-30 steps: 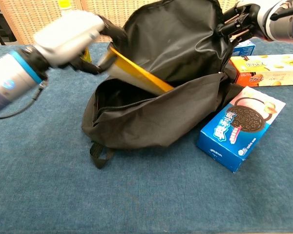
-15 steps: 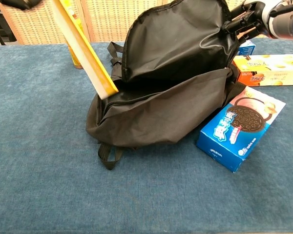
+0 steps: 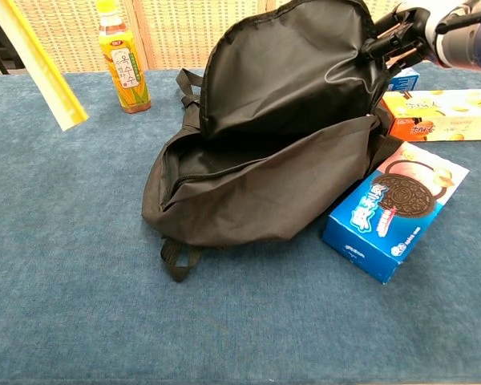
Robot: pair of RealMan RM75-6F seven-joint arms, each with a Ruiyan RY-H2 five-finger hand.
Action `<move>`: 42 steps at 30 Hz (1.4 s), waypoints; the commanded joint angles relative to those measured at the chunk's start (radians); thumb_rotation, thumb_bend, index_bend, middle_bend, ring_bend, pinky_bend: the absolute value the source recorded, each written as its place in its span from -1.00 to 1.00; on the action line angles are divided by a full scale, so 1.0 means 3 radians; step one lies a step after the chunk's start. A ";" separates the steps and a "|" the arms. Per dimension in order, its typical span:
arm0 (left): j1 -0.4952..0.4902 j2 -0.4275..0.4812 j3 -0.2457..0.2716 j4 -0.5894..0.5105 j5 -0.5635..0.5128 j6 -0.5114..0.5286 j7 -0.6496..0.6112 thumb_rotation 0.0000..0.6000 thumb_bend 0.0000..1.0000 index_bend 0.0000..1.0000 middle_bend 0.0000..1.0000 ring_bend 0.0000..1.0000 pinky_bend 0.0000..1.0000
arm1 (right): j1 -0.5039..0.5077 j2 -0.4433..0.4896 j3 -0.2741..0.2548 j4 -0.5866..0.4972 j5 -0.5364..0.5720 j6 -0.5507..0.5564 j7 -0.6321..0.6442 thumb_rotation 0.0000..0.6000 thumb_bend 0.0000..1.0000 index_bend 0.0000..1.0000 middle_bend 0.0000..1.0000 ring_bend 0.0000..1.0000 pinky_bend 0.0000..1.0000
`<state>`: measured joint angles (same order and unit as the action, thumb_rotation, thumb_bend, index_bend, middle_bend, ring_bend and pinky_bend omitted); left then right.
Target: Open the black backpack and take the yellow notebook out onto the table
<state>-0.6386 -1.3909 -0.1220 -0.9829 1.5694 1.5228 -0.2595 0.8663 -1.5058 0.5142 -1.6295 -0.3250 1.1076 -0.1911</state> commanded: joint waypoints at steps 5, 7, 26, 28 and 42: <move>0.0092 0.0004 0.0138 0.0219 -0.0024 -0.0244 0.0019 1.00 0.07 0.86 0.03 -0.20 -0.40 | -0.0002 -0.0029 -0.0015 0.0051 0.0002 -0.0025 -0.0017 1.00 0.23 0.40 0.13 -0.14 -0.01; 0.0087 0.0039 0.0170 0.0192 -0.0023 -0.0342 0.0048 1.00 0.07 0.86 0.03 -0.20 -0.40 | -0.0002 -0.0037 -0.0013 0.0075 0.0006 -0.0040 -0.0015 1.00 0.23 0.40 0.13 -0.14 -0.01; -0.0023 0.0104 -0.0107 -0.0485 -0.0479 -0.0922 0.0496 1.00 -0.87 -0.98 -1.00 -1.00 -0.58 | -0.0064 -0.0034 -0.0018 0.0177 -0.0004 -0.0128 0.0012 1.00 0.24 0.40 0.13 -0.14 -0.01; -0.0007 0.0081 -0.0150 -0.0489 -0.0448 -0.0800 0.0418 1.00 -0.91 -1.00 -1.00 -1.00 -0.58 | -0.0070 -0.0034 -0.0023 0.0173 -0.0024 -0.0125 0.0012 1.00 0.24 0.40 0.13 -0.14 -0.01; 0.0459 0.0375 -0.0044 -0.1199 -0.0336 -0.0213 0.0436 1.00 -0.91 -1.00 -1.00 -1.00 -0.69 | -0.0352 0.0263 -0.0251 -0.0240 -0.0786 -0.0540 0.0307 1.00 -0.97 -0.26 -0.66 -0.88 -0.41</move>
<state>-0.5401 -1.3014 -0.1522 -1.2975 1.4683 1.4246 -0.1558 0.7983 -1.4739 0.4715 -1.6523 -0.4641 1.0356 -0.1497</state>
